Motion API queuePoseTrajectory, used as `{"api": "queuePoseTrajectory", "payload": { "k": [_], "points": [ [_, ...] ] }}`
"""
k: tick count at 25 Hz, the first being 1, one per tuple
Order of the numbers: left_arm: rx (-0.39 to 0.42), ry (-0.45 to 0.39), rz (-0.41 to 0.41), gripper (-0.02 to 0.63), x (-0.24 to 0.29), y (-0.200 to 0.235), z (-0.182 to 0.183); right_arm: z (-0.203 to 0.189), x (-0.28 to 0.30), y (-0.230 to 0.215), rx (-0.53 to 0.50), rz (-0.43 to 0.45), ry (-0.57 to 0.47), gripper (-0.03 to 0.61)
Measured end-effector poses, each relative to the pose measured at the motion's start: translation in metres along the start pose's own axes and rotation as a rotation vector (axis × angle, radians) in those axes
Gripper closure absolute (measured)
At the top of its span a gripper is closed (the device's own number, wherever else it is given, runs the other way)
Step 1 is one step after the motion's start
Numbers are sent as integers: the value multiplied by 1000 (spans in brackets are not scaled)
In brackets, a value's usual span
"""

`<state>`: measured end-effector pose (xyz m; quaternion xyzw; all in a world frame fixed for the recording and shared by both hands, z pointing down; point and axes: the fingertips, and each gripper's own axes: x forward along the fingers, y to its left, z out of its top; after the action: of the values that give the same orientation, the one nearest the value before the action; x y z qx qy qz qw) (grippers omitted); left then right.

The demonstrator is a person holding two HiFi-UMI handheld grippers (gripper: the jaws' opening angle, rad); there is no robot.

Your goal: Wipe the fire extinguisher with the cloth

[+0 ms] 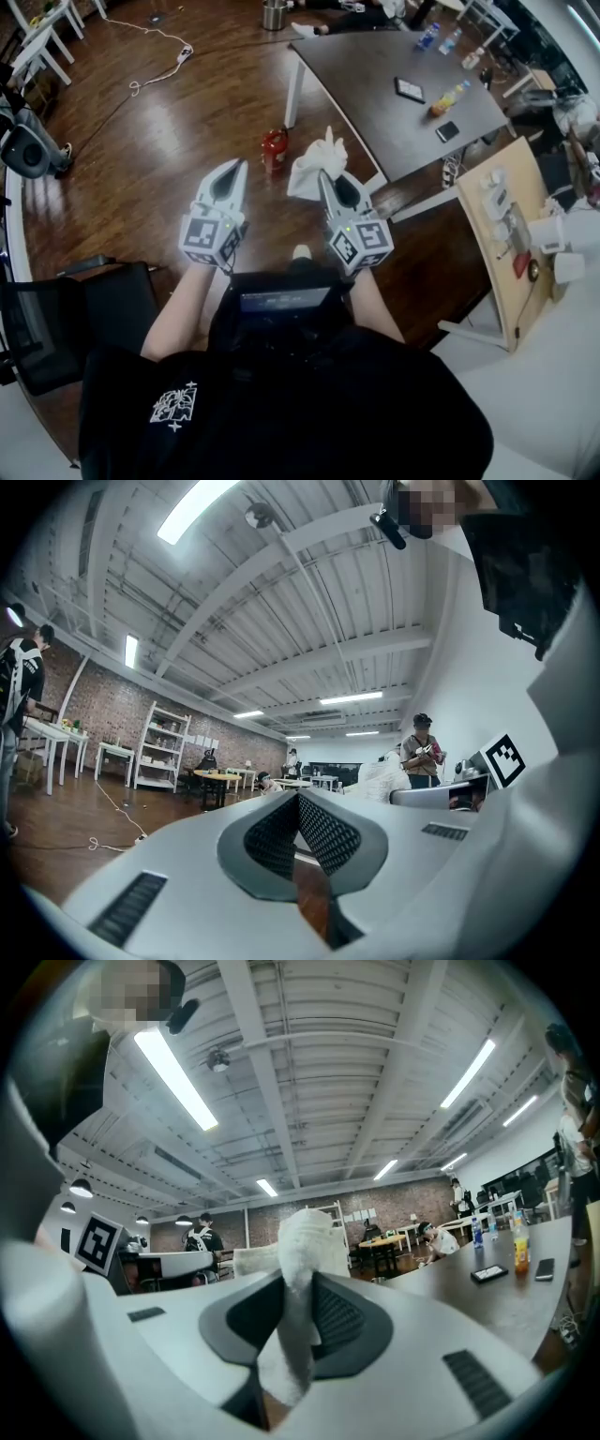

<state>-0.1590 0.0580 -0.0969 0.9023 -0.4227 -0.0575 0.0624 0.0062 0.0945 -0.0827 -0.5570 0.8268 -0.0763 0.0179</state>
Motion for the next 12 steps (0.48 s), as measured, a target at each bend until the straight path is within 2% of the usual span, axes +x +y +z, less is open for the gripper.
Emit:
{"api": "queuePoseTrajectory", "payload": {
  "k": [6, 12],
  "points": [
    [-5, 21, 40, 612, 31, 17, -18, -9, 33, -25, 6, 39, 17, 480],
    [-38, 28, 63, 612, 85, 20, -42, -22, 76, -77, 14, 86, 33, 480]
  ]
}}
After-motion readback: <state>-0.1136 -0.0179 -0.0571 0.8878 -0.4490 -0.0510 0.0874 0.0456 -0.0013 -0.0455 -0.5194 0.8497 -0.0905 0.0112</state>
